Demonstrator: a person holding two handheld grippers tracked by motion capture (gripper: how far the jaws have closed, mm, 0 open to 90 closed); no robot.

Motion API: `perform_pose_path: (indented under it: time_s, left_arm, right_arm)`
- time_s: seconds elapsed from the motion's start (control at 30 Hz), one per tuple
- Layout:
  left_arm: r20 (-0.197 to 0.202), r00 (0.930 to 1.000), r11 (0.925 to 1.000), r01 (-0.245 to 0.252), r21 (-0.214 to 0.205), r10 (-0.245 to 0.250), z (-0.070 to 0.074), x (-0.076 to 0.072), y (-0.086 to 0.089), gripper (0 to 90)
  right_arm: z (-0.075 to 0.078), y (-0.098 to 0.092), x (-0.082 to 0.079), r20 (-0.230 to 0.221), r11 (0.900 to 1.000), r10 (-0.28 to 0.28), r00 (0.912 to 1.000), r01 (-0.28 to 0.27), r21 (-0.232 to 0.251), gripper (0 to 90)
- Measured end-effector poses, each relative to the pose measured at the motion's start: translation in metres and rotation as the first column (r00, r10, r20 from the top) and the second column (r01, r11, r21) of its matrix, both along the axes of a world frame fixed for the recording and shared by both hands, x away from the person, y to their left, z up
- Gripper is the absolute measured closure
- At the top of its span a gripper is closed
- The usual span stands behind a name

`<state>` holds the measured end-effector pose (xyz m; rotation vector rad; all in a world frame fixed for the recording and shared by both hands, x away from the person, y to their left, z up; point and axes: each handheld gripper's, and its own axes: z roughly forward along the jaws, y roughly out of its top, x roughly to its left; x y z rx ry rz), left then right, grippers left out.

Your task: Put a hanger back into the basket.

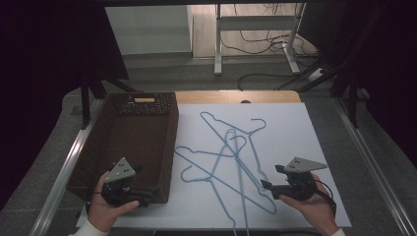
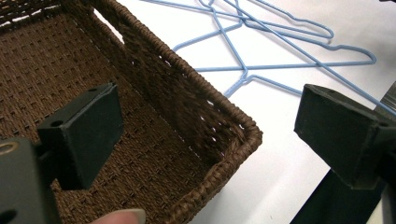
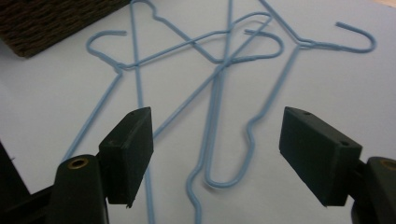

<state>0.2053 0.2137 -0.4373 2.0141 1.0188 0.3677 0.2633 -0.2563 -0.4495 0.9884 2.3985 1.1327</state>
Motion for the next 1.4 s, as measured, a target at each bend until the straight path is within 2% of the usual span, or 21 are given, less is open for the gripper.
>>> perform_pose_path:
  time_s: [0.27, 0.37, 0.4, 0.43, 0.5, 0.53, 0.57, 0.6, 0.63, 0.67, 0.7, 0.73, 0.8, 0.83, 0.97, 1.03, 1.13, 1.2, 1.27, 1.33, 1.4]
  left_arm:
    - [0.000, 1.0000, 1.0000, -0.006, -0.004, 0.006, 0.001, 0.001, 0.002, 8.6]
    - [0.003, 1.0000, 1.0000, -0.006, -0.005, 0.006, 0.001, 0.001, 0.002, 8.6]
    - [0.003, 1.0000, 1.0000, -0.005, -0.005, 0.005, 0.001, 0.001, 0.002, 8.6]
    - [0.004, 1.0000, 1.0000, -0.005, -0.004, 0.005, 0.002, 0.000, 0.002, 8.6]
    - [0.005, 1.0000, 1.0000, -0.004, -0.005, 0.004, 0.002, 0.000, 0.002, 8.6]
    - [0.006, 1.0000, 1.0000, -0.004, -0.005, 0.004, 0.002, 0.000, 0.002, 8.6]
    - [0.006, 1.0000, 1.0000, -0.004, -0.004, 0.004, 0.002, 0.000, 0.002, 8.6]
    - [0.006, 1.0000, 1.0000, -0.006, -0.005, 0.006, 0.002, 0.001, 0.002, 8.6]
    - [0.006, 1.0000, 1.0000, -0.006, -0.005, 0.006, 0.002, 0.001, 0.002, 8.7]
    - [0.006, 1.0000, 1.0000, -0.007, -0.006, 0.007, 0.002, 0.001, 0.002, 8.6]
    - [0.006, 1.0000, 1.0000, -0.007, -0.005, 0.007, 0.002, 0.001, 0.002, 8.6]
    - [0.006, 1.0000, 1.0000, -0.007, -0.005, 0.007, 0.002, 0.001, 0.002, 8.6]
    - [0.006, 1.0000, 1.0000, -0.004, -0.004, 0.004, 0.002, 0.001, 0.002, 8.7]
    - [0.006, 1.0000, 1.0000, -0.003, -0.003, 0.003, 0.002, 0.001, 0.002, 8.7]
    - [0.006, 1.0000, 1.0000, -0.002, -0.003, 0.002, 0.002, 0.001, 0.002, 8.7]
    - [0.007, 1.0000, 1.0000, -0.001, -0.003, 0.001, 0.002, 0.002, 0.002, 8.7]
    - [0.007, 1.0000, 1.0000, 0.001, -0.003, -0.001, 0.002, 0.002, 0.002, 8.7]
    - [0.007, 1.0000, 1.0000, 0.001, -0.002, -0.001, 0.002, 0.002, 0.002, 8.7]
    - [0.006, 1.0000, 1.0000, 0.001, -0.003, -0.001, 0.002, 0.002, 0.002, 8.8]
    - [0.007, 1.0000, 1.0000, 0.000, -0.003, 0.000, 0.002, 0.002, 0.002, 8.8]
    - [0.006, 1.0000, 1.0000, 0.000, -0.002, 0.000, 0.002, 0.002, 0.002, 8.8]
  right_arm:
    - [-0.004, 0.021, -0.003, -0.036, 0.9991, 0.023, 0.9991, -0.024, -0.034, 28.9]
    - [-0.008, 0.031, -0.005, -0.045, 0.9969, 0.050, 0.9977, -0.053, -0.058, 33.6]
    - [-0.008, 0.034, -0.005, -0.048, 0.9961, 0.061, 0.9970, -0.064, -0.060, 35.8]
    - [-0.009, 0.039, -0.006, -0.051, 0.9945, 0.083, 0.9952, -0.086, -0.059, 41.8]
    - [-0.009, 0.042, -0.007, -0.055, 0.9940, 0.094, 0.9940, -0.097, -0.050, 45.3]
    - [-0.009, 0.049, -0.009, -0.065, 0.9905, 0.126, 0.9899, -0.129, -0.046, 52.8]
    - [-0.009, 0.049, -0.009, -0.065, 0.9905, 0.126, 0.9899, -0.129, -0.046, 52.8]
    - [-0.010, 0.056, -0.011, -0.077, 0.9857, 0.159, 0.9844, -0.162, -0.046, 60.2]
    - [-0.010, 0.056, -0.011, -0.077, 0.9857, 0.159, 0.9844, -0.162, -0.046, 60.2]
    - [-0.012, 0.064, -0.013, -0.101, 0.9808, 0.186, 0.9774, -0.191, -0.042, 68.6]
    - [-0.014, 0.068, -0.014, -0.113, 0.9791, 0.193, 0.9746, -0.199, -0.042, 72.8]
    - [-0.014, 0.068, -0.014, -0.113, 0.9791, 0.193, 0.9746, -0.199, -0.042, 72.8]
    - [-0.021, 0.081, -0.016, -0.143, 0.9709, 0.221, 0.9647, -0.232, -0.060, 82.7]
    - [-0.021, 0.081, -0.016, -0.143, 0.9709, 0.221, 0.9647, -0.232, -0.060, 82.7]
    - [-0.031, 0.099, -0.018, -0.173, 0.9605, 0.245, 0.9540, -0.263, -0.091, 88.4]
    - [-0.039, 0.112, -0.020, -0.193, 0.9513, 0.263, 0.9452, -0.287, -0.111, 89.6]
    - [-0.043, 0.120, -0.021, -0.209, 0.9467, 0.270, 0.9398, -0.299, -0.121, 89.7]
    - [-0.049, 0.128, -0.023, -0.224, 0.9392, 0.278, 0.9341, -0.313, -0.141, 89.8]
    - [-0.057, 0.135, -0.026, -0.239, 0.9258, 0.294, 0.9252, -0.338, -0.169, 89.8]
    - [-0.059, 0.136, -0.026, -0.245, 0.9249, 0.291, 0.9247, -0.338, -0.175, 89.8]
    - [-0.063, 0.137, -0.027, -0.249, 0.9195, 0.287, 0.9249, -0.339, -0.199, 89.9]
